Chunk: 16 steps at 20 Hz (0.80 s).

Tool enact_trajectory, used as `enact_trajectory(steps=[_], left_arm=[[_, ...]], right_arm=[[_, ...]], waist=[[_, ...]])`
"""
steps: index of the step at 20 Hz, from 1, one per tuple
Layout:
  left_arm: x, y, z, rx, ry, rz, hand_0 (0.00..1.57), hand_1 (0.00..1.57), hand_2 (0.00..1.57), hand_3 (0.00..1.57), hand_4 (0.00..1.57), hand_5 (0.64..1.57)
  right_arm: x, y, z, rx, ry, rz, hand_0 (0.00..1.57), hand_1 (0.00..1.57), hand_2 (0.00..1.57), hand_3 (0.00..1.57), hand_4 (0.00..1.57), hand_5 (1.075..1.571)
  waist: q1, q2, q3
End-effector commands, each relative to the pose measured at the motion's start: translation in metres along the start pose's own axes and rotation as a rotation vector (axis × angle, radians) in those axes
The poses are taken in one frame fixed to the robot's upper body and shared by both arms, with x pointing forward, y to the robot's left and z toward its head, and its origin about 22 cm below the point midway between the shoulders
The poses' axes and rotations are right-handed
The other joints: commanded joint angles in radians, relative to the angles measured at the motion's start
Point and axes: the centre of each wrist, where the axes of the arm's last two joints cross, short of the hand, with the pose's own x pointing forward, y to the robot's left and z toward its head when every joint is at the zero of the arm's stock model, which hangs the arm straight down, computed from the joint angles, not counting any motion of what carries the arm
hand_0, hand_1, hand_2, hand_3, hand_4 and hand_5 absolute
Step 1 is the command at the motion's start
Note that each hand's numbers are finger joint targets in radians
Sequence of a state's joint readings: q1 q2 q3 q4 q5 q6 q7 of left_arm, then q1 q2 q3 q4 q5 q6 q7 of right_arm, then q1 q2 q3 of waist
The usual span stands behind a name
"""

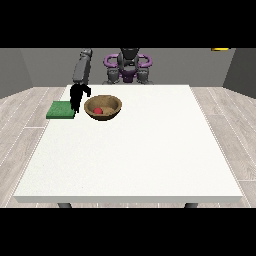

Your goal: Pick the cup and pour the ball into the bowl, then pick the bowl and place it on the pad

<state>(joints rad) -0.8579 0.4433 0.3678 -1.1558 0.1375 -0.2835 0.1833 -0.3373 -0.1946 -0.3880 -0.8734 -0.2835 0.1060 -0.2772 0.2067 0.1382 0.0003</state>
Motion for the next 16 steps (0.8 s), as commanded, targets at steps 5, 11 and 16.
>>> enact_trajectory(steps=[5,11,16], left_arm=[[0.014,0.03,0.021,0.004,-0.083,0.001,0.0,0.0,0.0,0.0,1.01,1.532],[0.027,0.042,0.034,0.033,-0.069,-0.004,0.0,0.0,0.0,0.0,1.01,1.534],[0.039,0.05,0.035,0.023,-0.12,-0.009,0.0,0.0,0.0,0.0,1.02,1.538]], right_arm=[[-0.011,-0.002,-0.013,0.0,-0.066,-0.038,0.0,0.0,0.0,0.0,0.53,1.553],[-0.02,-0.005,-0.015,-0.005,-0.042,-0.01,0.0,0.0,0.0,0.0,0.48,1.549],[-0.008,0.032,-0.036,0.027,-0.078,-0.016,0.0,0.0,0.0,0.0,0.46,1.547]], waist=[[0.001,0.093,0.001],[-0.007,0.078,0.001],[-0.006,0.123,0.0007]])
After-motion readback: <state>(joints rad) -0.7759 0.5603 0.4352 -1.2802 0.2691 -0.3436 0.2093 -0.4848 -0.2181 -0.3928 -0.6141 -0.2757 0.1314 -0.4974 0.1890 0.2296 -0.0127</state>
